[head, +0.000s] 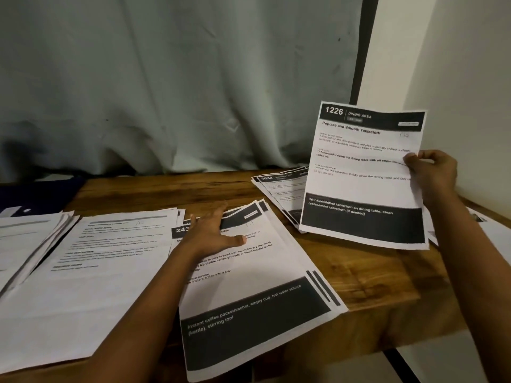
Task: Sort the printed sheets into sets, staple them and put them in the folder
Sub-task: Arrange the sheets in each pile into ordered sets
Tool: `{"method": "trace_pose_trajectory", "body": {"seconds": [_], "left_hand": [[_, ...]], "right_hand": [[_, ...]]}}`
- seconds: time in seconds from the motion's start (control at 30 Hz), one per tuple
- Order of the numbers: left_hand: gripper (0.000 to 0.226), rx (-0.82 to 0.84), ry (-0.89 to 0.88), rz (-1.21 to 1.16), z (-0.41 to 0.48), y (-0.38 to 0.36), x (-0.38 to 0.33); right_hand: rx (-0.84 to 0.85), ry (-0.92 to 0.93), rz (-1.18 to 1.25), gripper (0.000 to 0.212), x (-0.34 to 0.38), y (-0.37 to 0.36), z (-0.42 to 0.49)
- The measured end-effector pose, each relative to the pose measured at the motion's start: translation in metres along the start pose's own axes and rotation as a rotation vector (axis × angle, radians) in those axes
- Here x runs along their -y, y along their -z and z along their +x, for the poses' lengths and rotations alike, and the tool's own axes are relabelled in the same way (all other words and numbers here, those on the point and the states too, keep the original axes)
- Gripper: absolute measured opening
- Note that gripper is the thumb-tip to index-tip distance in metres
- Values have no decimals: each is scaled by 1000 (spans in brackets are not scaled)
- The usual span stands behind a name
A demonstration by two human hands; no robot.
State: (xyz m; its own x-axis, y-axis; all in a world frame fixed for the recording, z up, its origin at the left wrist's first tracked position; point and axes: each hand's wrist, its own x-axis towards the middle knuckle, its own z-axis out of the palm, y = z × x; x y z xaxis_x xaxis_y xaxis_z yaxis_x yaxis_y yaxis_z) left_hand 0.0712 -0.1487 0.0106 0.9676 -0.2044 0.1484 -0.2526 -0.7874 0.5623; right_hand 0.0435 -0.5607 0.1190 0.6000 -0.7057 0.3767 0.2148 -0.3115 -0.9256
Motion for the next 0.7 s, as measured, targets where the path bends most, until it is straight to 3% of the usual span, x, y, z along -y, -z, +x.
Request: {"method": "trace_pose_trajectory", "body": {"seconds": [0.17,0.3,0.4,0.53,0.7], "left_hand": [[86,-97,12,-111,0,0,-3],[32,-242,-80,-214,4,-3,-1],[6,-223,-79,-350,6,-3,0],[14,-169,-10,-741,0,4,-9],[18,-205,81,-1029,-3,11,-16]], "right_hand": [[197,-63,-103,10,-8,-2,-1],[303,-108,-179,19,-9,-9,-3],[379,-106,-197,26,-11,-17,-7],[506,-104,-297,19,-10,-25,-8],[618,-107,-418,18,-4,-41,-18]]}}
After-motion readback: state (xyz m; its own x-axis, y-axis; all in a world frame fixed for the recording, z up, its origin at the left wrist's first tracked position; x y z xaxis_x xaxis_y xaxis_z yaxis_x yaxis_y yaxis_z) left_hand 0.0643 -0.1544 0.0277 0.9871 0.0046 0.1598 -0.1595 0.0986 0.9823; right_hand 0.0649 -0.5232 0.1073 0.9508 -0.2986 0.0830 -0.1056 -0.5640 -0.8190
